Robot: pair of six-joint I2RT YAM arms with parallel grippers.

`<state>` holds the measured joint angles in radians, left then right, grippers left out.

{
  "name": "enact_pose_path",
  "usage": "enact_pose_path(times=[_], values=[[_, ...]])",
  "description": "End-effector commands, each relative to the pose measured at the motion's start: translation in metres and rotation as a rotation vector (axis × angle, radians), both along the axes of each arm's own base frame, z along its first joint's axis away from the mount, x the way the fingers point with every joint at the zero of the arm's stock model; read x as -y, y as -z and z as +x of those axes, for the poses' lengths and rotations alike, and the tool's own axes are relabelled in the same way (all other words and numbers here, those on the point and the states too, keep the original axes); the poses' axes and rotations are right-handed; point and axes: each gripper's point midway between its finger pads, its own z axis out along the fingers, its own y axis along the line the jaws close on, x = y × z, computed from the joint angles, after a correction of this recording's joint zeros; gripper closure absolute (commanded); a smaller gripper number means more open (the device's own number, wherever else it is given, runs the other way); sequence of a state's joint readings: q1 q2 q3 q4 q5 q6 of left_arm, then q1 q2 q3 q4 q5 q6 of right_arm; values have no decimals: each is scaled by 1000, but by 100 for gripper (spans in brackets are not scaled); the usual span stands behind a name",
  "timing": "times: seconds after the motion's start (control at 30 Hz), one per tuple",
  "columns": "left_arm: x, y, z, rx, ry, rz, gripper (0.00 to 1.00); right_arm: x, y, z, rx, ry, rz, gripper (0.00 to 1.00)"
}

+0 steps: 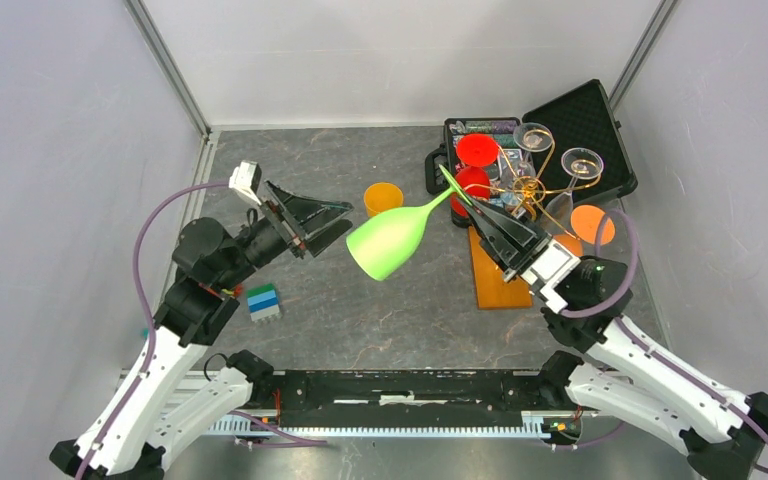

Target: Take the wine glass off the wine glass rack

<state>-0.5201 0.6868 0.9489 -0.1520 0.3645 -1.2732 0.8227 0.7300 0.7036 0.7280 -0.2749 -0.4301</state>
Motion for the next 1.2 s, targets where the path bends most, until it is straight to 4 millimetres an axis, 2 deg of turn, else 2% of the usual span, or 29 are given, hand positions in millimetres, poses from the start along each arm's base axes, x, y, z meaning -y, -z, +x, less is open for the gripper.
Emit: enact_pose_path(times=[0.0,0.1,0.23,0.33,0.43,0.7,0.87,1.03,1.17], values=[[4,-23,-5,-25,59,-141,10,14,-18,7,85,104,109,100],[3,-30,-4,-11,53,-175,15,12,-13,16,99,167,99,100],[-1,-30,-4,-11,30,-173,16,11,-9,19,132,209,118,100],[-3,-32,-4,-1,21,-170,11,9,-9,19,143,209,137,100],[-2,-33,-6,0,33,-171,9,8,-10,18,150,207,152,100],[-14,-29,-6,1,-44,-150,4,22,-16,15,151,230,213,100],[-16,-31,-9,-2,-42,-159,4,16,-12,17,130,207,210,100],[-8,-35,-12,-3,18,-188,13,-4,-7,17,107,119,201,100],[-3,-42,-14,8,67,-229,29,-12,-7,17,87,82,216,100]])
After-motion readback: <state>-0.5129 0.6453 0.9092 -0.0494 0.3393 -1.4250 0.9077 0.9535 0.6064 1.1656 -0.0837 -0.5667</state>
